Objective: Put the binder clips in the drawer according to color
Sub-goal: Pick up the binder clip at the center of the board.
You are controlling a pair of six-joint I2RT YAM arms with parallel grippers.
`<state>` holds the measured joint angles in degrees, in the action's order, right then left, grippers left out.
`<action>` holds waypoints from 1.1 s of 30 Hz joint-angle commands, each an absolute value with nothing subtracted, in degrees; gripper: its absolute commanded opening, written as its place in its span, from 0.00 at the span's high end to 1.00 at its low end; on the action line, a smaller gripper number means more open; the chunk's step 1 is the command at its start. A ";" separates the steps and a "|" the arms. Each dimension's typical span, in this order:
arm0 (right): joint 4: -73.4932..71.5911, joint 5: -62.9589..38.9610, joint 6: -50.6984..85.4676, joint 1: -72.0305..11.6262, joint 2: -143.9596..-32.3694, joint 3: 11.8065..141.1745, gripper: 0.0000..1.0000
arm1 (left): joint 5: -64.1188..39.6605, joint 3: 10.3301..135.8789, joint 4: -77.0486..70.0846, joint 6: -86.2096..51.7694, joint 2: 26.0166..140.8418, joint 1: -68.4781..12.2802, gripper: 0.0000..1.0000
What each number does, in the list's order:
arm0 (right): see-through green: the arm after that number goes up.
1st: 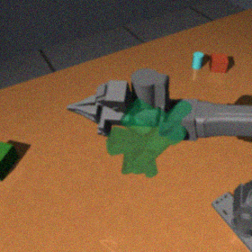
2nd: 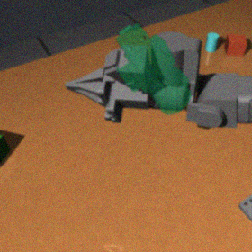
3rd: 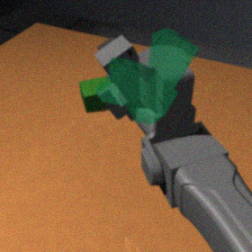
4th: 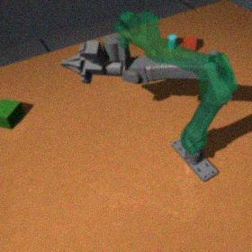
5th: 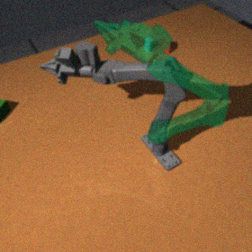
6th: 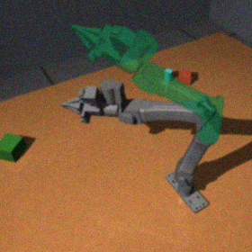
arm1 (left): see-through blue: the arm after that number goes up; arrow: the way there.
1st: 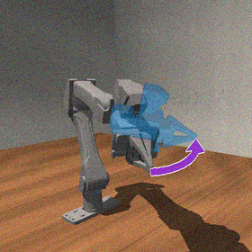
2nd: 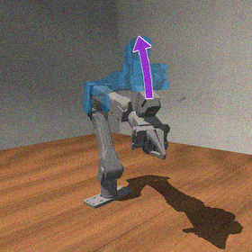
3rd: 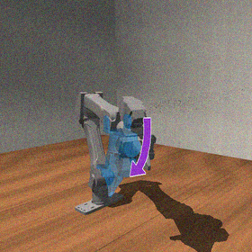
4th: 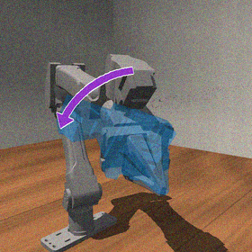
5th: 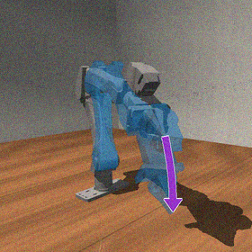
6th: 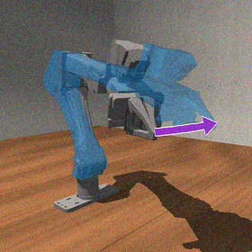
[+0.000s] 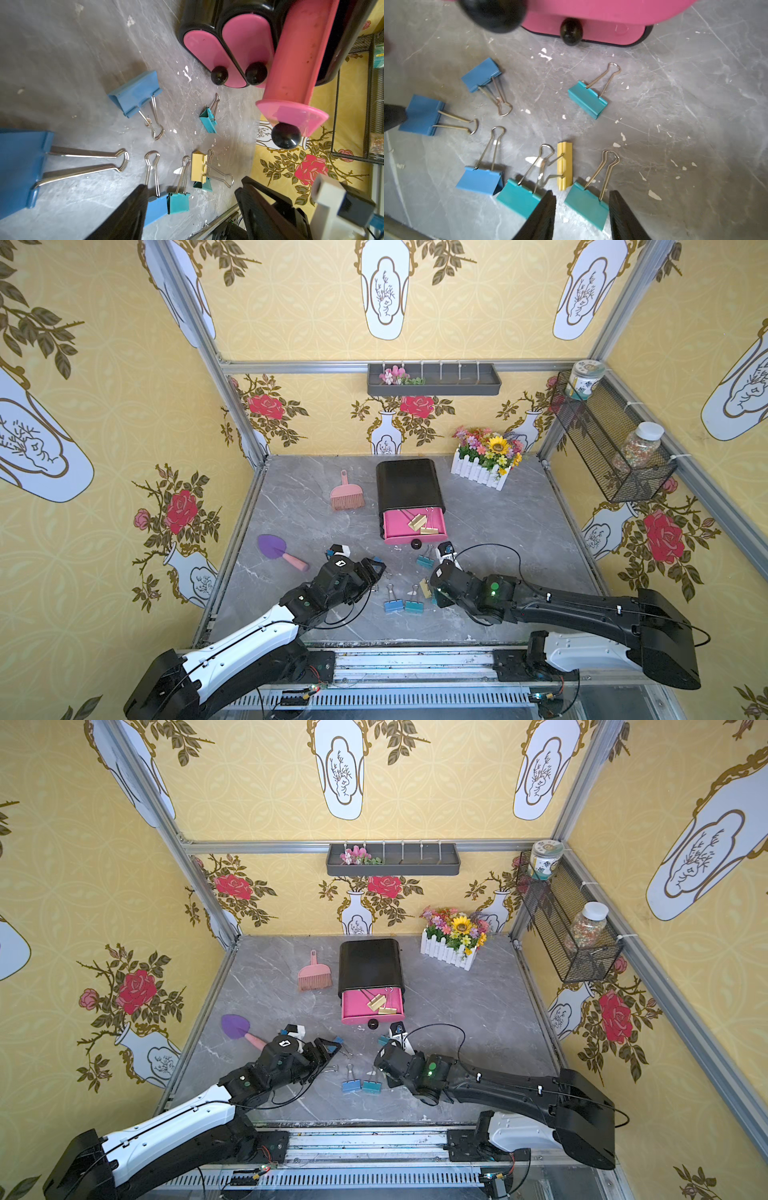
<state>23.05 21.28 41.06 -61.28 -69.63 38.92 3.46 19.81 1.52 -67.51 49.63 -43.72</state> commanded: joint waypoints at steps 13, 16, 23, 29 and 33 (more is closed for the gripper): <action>16.28 16.99 38.64 -61.35 -71.07 40.71 0.53 | 4.22 19.42 2.03 -67.51 48.34 -43.68 0.24; 17.06 16.87 38.94 -60.82 -73.32 41.34 0.56 | 4.06 19.43 1.76 -67.53 48.69 -43.68 0.24; 15.06 17.08 39.13 -59.78 -79.12 42.82 0.66 | 4.09 19.51 1.76 -67.50 48.82 -43.68 0.24; 13.39 16.44 38.17 -59.41 -81.64 44.07 0.75 | 4.22 19.34 2.20 -67.66 48.43 -43.68 0.24; 13.72 16.19 37.85 -59.41 -81.74 44.73 0.92 | 4.22 19.25 2.22 -67.68 48.43 -43.68 0.23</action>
<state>15.00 16.40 38.50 -59.37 -81.73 44.07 3.75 19.68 2.31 -67.92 48.42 -43.72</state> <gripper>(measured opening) 0.117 0.766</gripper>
